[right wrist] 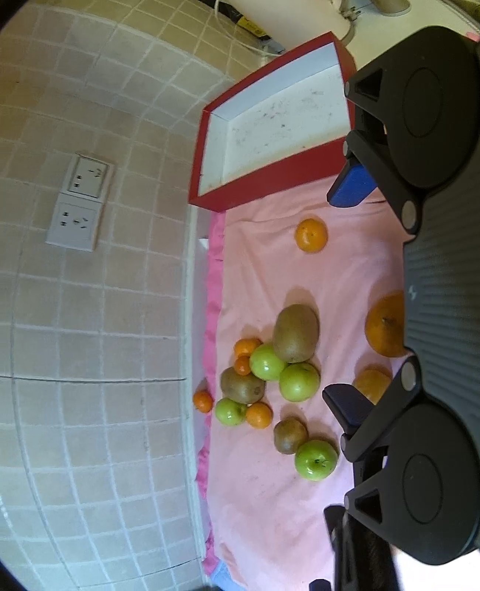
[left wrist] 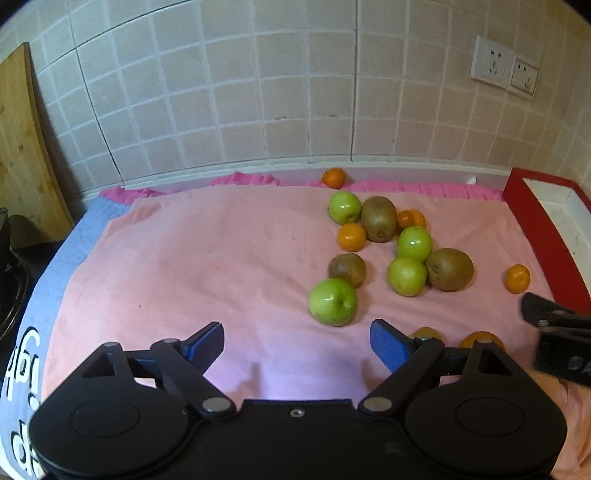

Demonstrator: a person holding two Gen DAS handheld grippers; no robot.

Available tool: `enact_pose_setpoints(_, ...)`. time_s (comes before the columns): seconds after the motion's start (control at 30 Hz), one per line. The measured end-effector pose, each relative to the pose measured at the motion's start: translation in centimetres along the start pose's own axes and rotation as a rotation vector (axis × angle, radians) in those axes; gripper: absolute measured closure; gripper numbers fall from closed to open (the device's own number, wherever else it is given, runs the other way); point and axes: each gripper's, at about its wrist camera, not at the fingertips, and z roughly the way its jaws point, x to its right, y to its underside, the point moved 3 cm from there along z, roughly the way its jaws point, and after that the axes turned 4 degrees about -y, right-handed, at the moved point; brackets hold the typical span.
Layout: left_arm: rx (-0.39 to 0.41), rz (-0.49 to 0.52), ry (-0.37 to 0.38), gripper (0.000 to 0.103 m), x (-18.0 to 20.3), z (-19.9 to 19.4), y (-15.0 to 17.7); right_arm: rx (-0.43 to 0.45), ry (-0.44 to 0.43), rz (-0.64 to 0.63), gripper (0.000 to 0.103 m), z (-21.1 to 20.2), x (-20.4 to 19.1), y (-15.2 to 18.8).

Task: Organize fruits
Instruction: 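Grasp the green apple with the left tool while the right tool grasps an orange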

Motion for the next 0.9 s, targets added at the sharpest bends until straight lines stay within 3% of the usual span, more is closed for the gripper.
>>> enact_pose_setpoints(0.1,0.020,-0.003,-0.004,0.001,-1.1,0.4,0.3,0.011,-0.020,0.018,0.000,-0.1,1.0,0.7)
enact_pose_setpoints(0.27,-0.045,0.055,0.111,0.001,-0.4,2.2,1.2,0.009,-0.031,0.017,0.000,0.2,2.1,2.3)
enact_pose_setpoints(0.47,-0.057,0.117,0.126,0.001,0.8,4.6,1.1,-0.031,-0.032,0.003,0.000,1.6,2.1,3.7)
enact_pose_setpoints(0.67,-0.081,0.117,0.185,0.002,1.0,7.8,-0.2,-0.087,-0.065,0.021,0.009,4.4,1.4,4.3)
enact_pose_setpoints(0.9,-0.108,0.113,0.253,0.002,1.7,10.8,-1.0,-0.140,-0.094,0.036,0.013,6.9,0.8,4.4)
